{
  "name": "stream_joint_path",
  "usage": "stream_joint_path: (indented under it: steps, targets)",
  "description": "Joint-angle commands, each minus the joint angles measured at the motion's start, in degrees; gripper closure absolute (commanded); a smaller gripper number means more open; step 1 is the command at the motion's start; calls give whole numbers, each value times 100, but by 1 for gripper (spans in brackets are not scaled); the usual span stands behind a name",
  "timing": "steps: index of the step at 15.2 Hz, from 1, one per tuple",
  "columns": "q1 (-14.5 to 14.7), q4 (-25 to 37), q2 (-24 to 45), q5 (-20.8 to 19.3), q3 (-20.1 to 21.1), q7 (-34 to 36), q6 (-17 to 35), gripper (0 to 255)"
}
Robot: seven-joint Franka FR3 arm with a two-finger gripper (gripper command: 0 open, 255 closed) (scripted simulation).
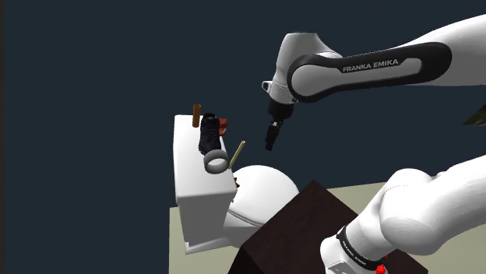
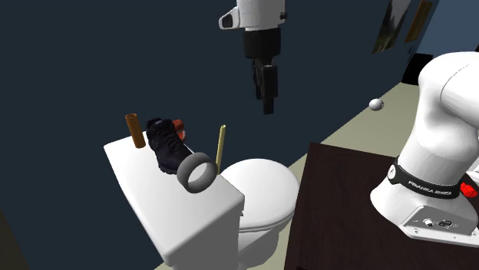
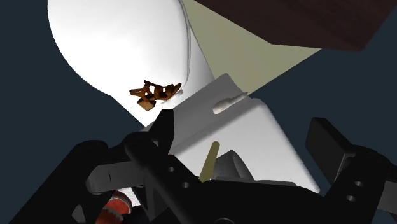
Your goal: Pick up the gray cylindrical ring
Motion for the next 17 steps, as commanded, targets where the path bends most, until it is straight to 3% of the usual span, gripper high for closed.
stream_joint_path:
  steps: [1, 10, 14, 17]
  targets:
    - [77, 121, 394, -18, 0, -286, 405, 0]
    - [398, 828, 2127, -48, 148, -1411, 1953, 0]
    - [514, 1273, 2871, -90, 274, -1864, 2481, 0]
    - [526, 1291, 3064, -113, 290, -1904, 2681, 0]
